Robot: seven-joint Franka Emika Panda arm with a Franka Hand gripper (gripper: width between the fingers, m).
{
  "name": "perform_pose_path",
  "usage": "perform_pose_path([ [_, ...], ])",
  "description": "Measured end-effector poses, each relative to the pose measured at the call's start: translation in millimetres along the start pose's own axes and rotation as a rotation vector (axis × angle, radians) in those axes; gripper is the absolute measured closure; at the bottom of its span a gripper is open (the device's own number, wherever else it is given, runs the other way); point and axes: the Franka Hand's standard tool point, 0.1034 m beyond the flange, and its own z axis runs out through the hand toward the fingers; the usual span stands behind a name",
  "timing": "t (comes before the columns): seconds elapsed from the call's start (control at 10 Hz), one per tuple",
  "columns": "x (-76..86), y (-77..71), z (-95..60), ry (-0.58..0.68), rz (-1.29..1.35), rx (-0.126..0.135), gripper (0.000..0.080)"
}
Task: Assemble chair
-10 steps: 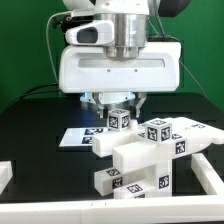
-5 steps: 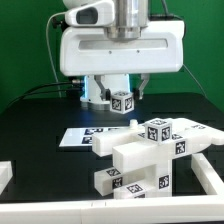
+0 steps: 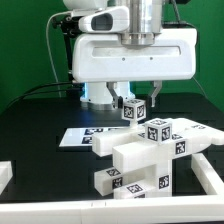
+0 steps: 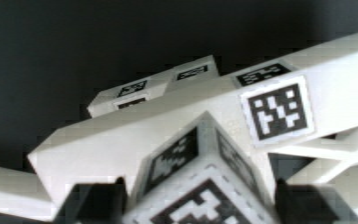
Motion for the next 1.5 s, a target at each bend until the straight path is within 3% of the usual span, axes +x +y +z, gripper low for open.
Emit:
perform_pose_path([
  [0.3,-3.3,-0.9,9.7,0.005,-0.003,-0.007,0.0403],
  [1.1,-0.5,-0.7,10.3,0.031,-0.005,-0.011,0.0403],
  [1.2,-0.6,-0.7,10.6,0.031,-0.005,-0.012,0.0247],
  [1.3,-0.7,-0.6,10.8,0.03,-0.005,-0.012,0.0171],
  [1.5,-0.8,-0.6,11.0,0.03,-0.005,-0.012,0.0155],
])
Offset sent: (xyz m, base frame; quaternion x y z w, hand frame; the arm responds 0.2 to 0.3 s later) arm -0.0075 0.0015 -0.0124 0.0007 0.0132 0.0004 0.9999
